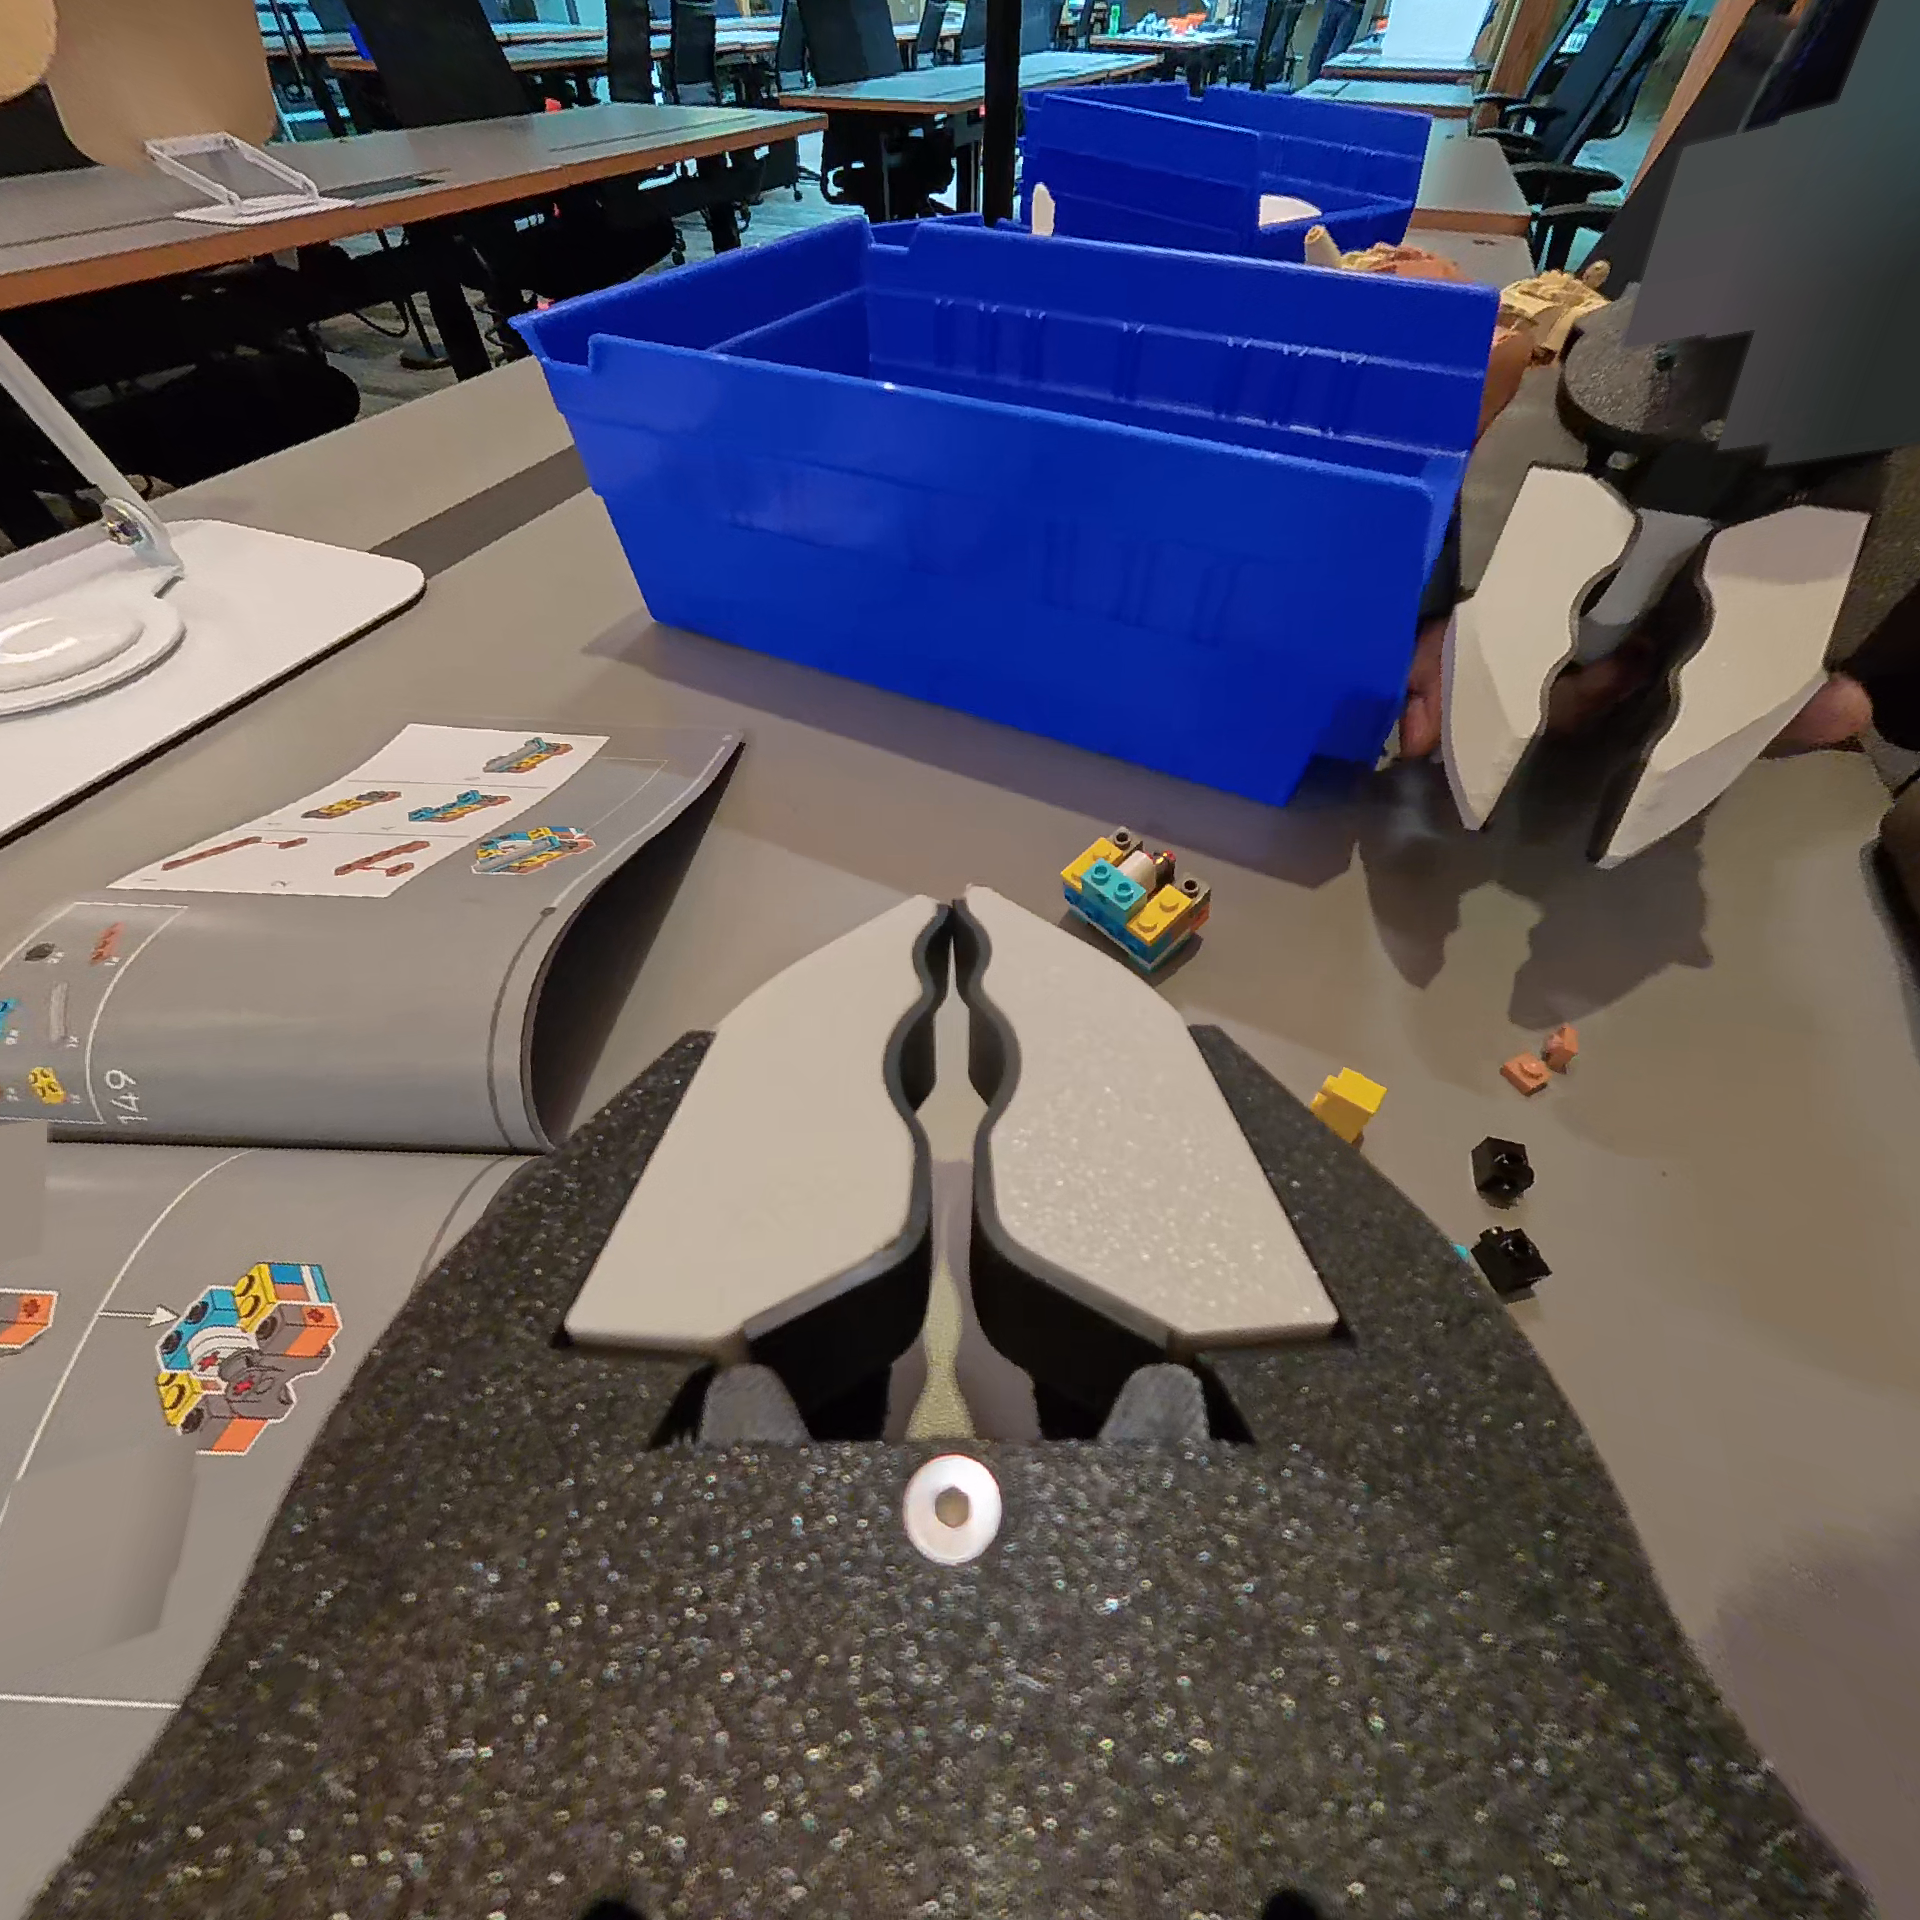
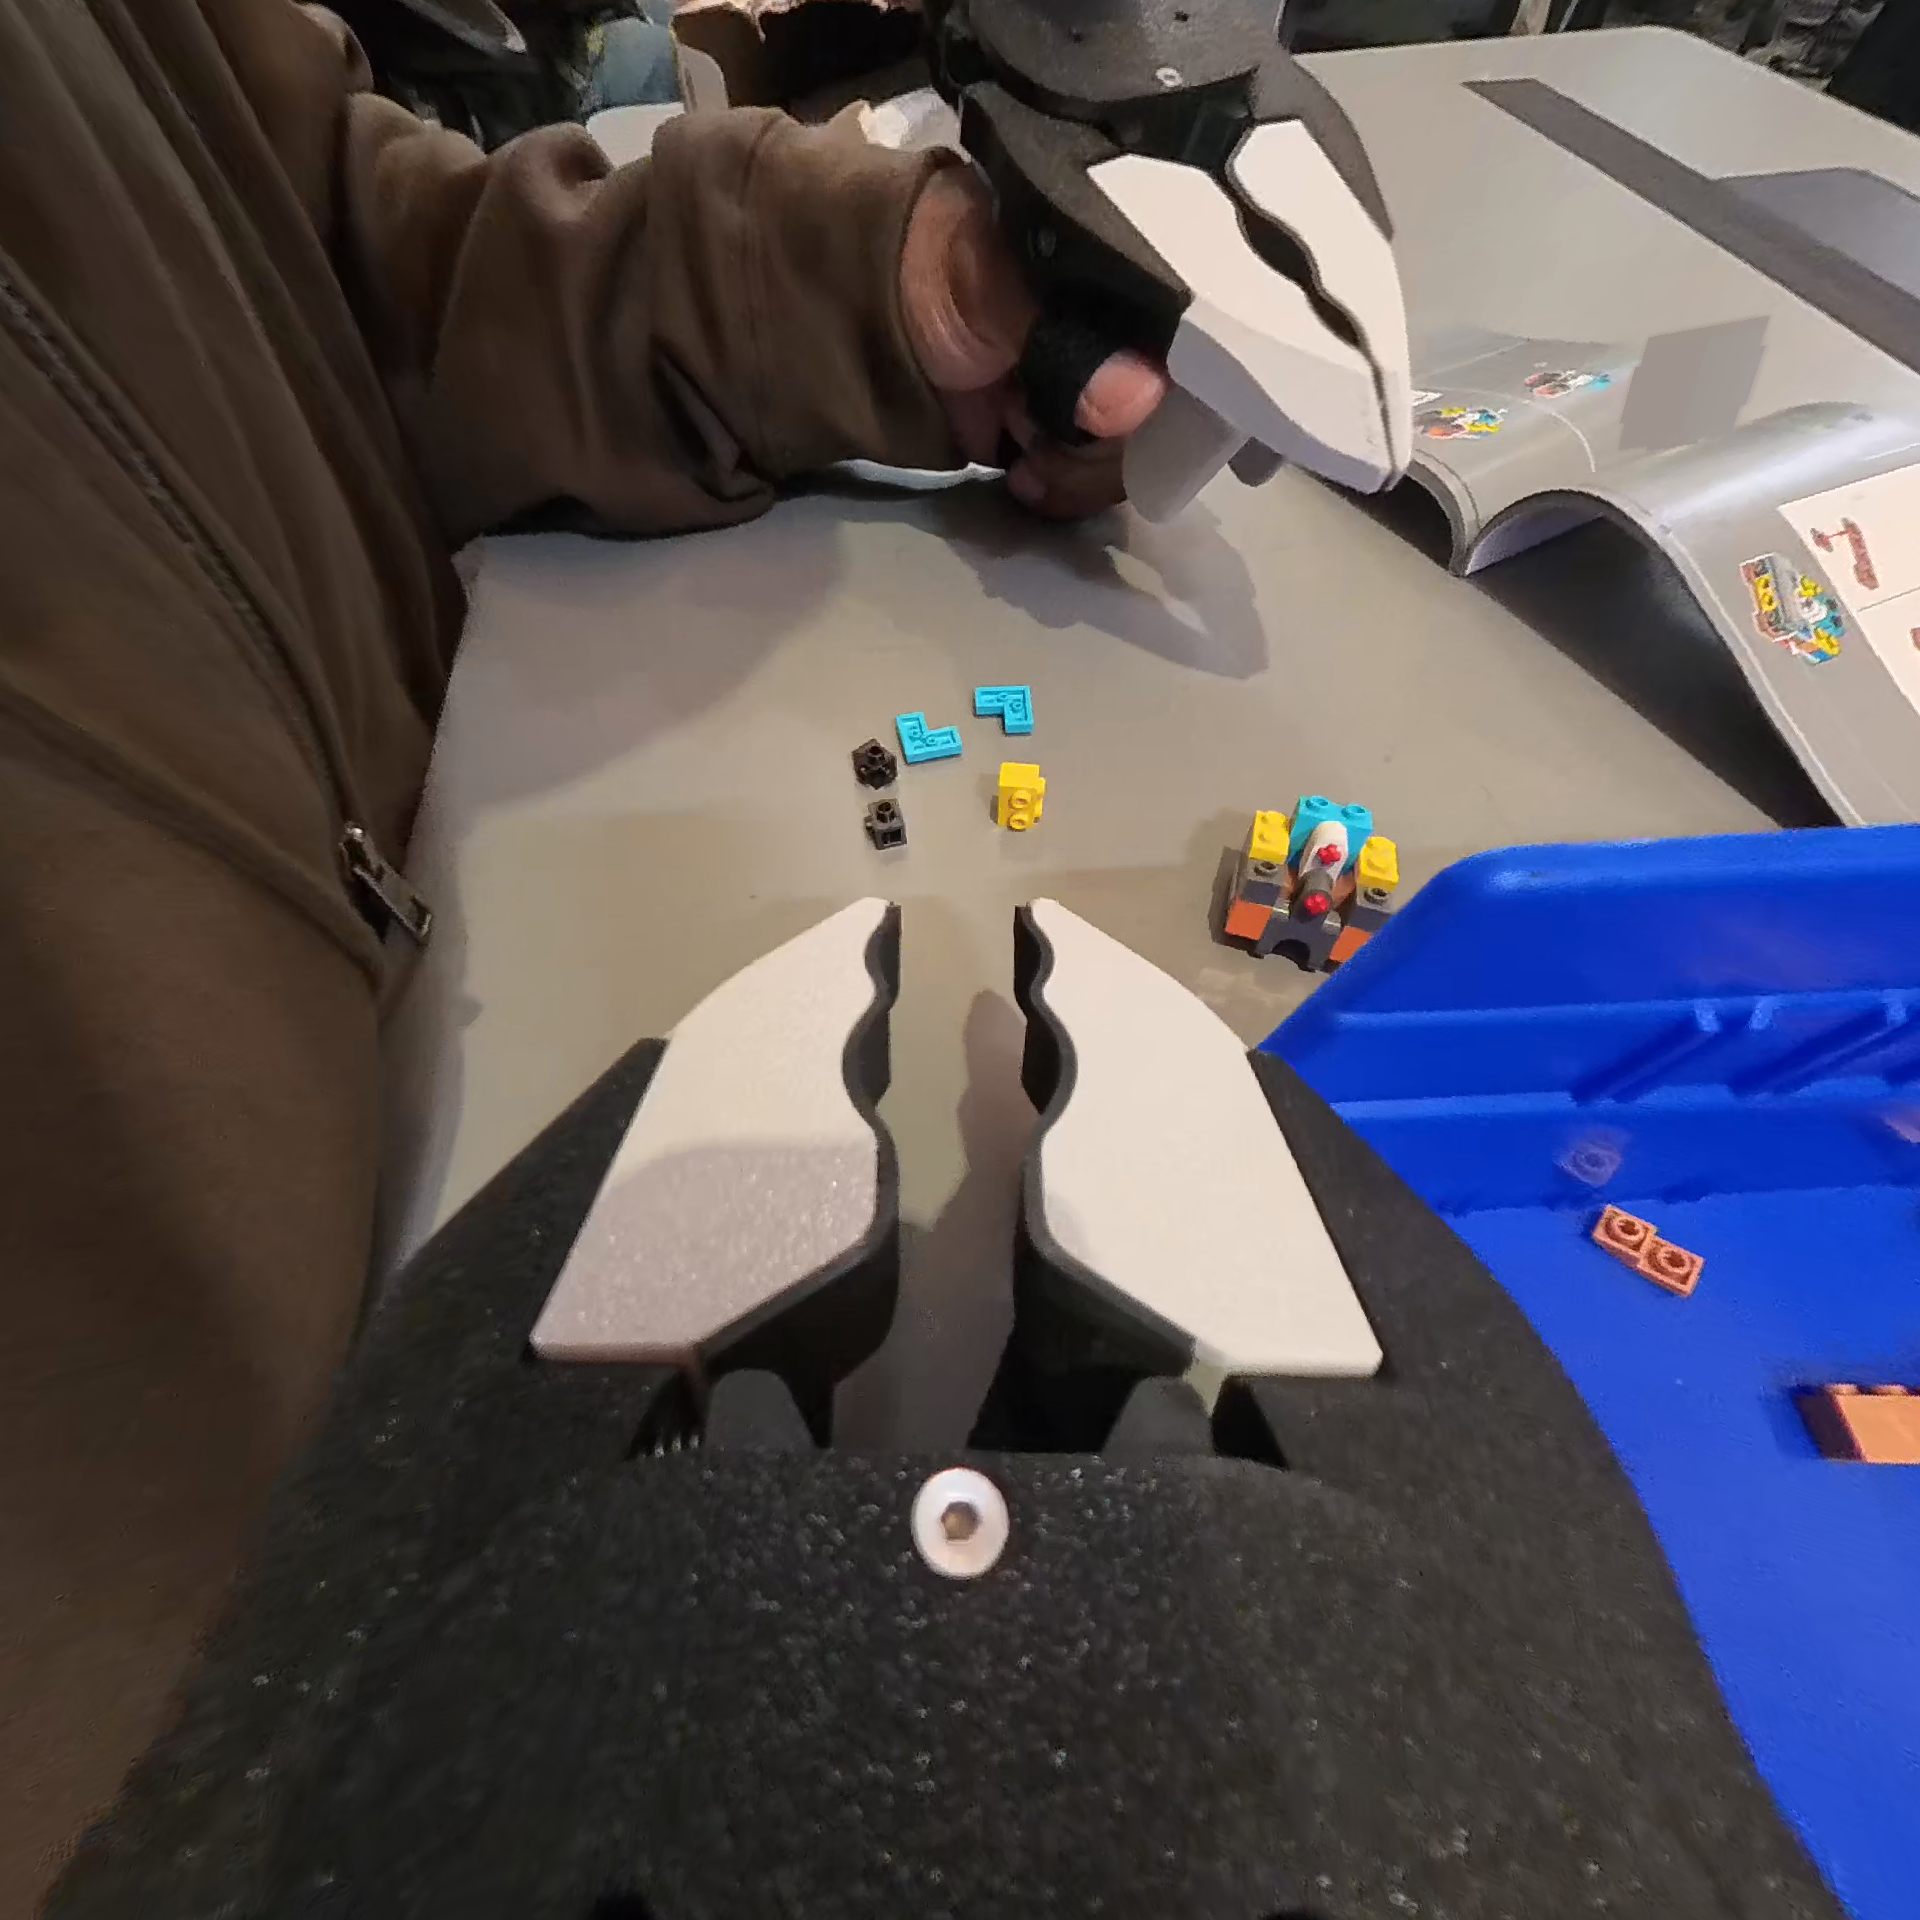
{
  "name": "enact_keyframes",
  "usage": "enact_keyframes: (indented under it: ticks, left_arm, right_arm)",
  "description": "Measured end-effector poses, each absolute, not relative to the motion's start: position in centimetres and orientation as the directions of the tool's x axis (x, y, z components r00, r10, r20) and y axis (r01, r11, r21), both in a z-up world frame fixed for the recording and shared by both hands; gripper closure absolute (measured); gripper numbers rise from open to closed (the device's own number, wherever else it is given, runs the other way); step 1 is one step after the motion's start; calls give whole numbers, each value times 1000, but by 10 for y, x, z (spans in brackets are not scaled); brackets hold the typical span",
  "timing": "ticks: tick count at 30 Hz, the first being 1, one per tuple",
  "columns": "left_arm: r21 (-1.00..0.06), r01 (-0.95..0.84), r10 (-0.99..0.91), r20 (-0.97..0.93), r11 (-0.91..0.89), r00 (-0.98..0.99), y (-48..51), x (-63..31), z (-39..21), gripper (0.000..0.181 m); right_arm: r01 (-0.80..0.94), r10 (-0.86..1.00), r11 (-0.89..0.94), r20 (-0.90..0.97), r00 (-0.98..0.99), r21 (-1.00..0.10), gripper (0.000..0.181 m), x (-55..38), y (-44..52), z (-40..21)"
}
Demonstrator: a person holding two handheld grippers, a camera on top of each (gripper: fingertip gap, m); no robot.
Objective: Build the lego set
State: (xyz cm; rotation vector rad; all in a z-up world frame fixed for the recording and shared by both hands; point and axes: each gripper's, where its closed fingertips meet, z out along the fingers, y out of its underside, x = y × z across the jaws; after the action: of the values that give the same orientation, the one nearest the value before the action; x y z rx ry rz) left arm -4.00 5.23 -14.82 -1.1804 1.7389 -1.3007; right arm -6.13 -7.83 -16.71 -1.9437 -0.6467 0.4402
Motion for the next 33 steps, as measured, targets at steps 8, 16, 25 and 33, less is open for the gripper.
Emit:
enact_keyframes:
  ticks: [8, 16, 25, 33]
  left_arm:
    - [-957, -274, -928, 14, 95, -373, 53, -40, -148, 181]
    - [-956, -276, -929, 7, 102, -370, 53, -39, -149, 181]
    - [-956, -275, -930, 3, 106, -368, 53, -39, -149, 181]
    - [-955, -275, -930, 0, 108, -368, 53, -39, -149, 181]
  right_arm:
    - [228, 615, -371, -54, 787, -900, 159, -61, -78, -167]
    - [245, 607, -377, -39, 794, -893, 158, -60, -77, -169]
    - [287, 598, -384, 1, 802, -878, 153, -61, -75, -174]
    - [290, 595, -383, 6, 804, -877, 153, -60, -75, -175]
